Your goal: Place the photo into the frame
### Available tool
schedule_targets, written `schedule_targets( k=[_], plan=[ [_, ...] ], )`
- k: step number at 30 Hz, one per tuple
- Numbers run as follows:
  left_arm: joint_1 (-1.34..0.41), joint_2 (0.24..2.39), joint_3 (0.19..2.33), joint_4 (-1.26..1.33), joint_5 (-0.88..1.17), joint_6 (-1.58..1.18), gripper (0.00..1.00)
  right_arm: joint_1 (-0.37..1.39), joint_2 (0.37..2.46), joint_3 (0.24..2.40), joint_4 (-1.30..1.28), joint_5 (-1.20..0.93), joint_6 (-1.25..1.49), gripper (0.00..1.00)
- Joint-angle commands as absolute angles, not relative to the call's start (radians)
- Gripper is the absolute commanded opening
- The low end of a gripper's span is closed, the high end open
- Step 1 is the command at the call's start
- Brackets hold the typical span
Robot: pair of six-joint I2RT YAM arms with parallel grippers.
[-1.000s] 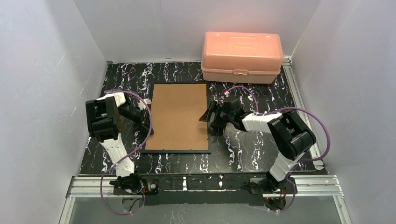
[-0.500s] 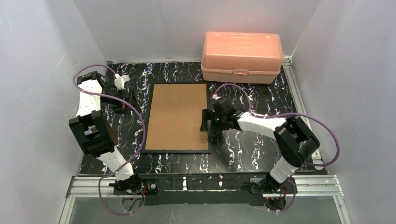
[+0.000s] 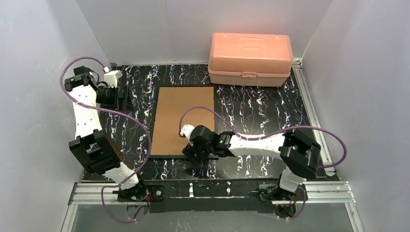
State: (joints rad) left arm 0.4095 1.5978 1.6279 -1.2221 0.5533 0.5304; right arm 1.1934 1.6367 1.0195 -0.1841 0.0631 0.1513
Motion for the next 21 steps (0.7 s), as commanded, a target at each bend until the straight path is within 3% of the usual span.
schedule_targets(
  k=[1, 11, 21],
  plan=[
    [0.444, 1.540, 1.665, -1.183, 0.530, 0.470, 0.98, 1.233, 1.704, 1.083, -0.143, 0.105, 0.042, 0.81],
    [0.486, 1.518, 1.722, -1.152, 0.588, 0.422, 0.98, 1.280, 1.819, 1.161, -0.112, 0.156, 0.002, 0.70],
    [0.486, 1.470, 1.638, -1.108, 0.851, 0.458, 0.98, 1.312, 1.857, 1.163, -0.098, 0.246, -0.032, 0.47]
  ],
)
